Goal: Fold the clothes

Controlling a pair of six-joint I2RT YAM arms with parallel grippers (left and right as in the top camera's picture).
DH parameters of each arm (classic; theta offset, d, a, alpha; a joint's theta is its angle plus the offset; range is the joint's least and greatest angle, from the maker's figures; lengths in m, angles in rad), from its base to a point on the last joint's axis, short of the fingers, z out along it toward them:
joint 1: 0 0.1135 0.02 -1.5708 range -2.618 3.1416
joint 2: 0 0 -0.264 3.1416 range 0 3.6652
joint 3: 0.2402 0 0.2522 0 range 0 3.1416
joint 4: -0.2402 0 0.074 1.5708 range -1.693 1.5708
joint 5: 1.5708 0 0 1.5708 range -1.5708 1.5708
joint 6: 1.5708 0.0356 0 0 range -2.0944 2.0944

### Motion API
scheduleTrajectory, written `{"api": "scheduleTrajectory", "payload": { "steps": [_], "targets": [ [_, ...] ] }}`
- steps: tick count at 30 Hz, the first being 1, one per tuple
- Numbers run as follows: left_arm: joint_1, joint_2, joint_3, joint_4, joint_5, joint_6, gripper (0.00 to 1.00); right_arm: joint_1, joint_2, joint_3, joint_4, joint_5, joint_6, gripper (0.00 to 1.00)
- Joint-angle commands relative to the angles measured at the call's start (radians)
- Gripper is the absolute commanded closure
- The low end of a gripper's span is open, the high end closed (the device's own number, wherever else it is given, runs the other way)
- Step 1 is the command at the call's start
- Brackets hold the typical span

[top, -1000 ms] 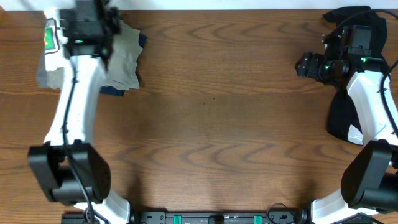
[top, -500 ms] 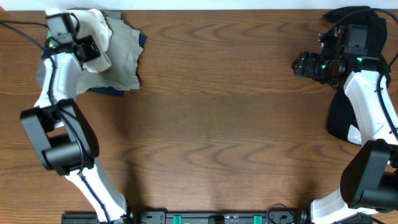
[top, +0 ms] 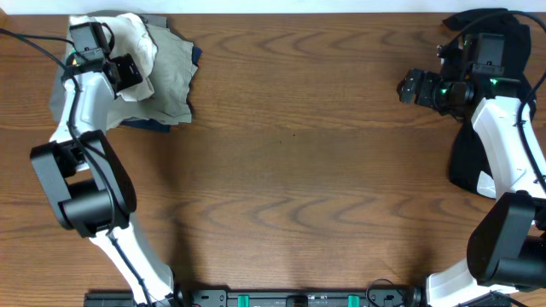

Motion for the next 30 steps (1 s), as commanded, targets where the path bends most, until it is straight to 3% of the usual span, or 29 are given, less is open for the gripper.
{"api": "scheduleTrajectory", "payload": {
  "steps": [1, 12, 23, 30],
  "targets": [
    [-0.015, -0.134, -0.014, -0.012, 0.018, 0.006, 0.02, 0.012, -0.02, 0.038, 0.001, -0.001, -0.034, 0.01],
    [-0.027, -0.467, -0.014, -0.057, 0.022, 0.005, 0.02, 0.018, -0.16, 0.246, -0.074, -0.022, -0.07, 0.01],
    [-0.027, -0.497, -0.014, -0.058, 0.022, 0.005, 0.02, 0.026, -0.32, 0.249, -0.009, -0.293, 0.386, 0.01],
    [-0.027, -0.497, -0.014, -0.058, 0.022, 0.005, 0.02, 0.021, -0.319, 0.249, -0.098, -0.259, 0.324, 0.01]
  ]
}}
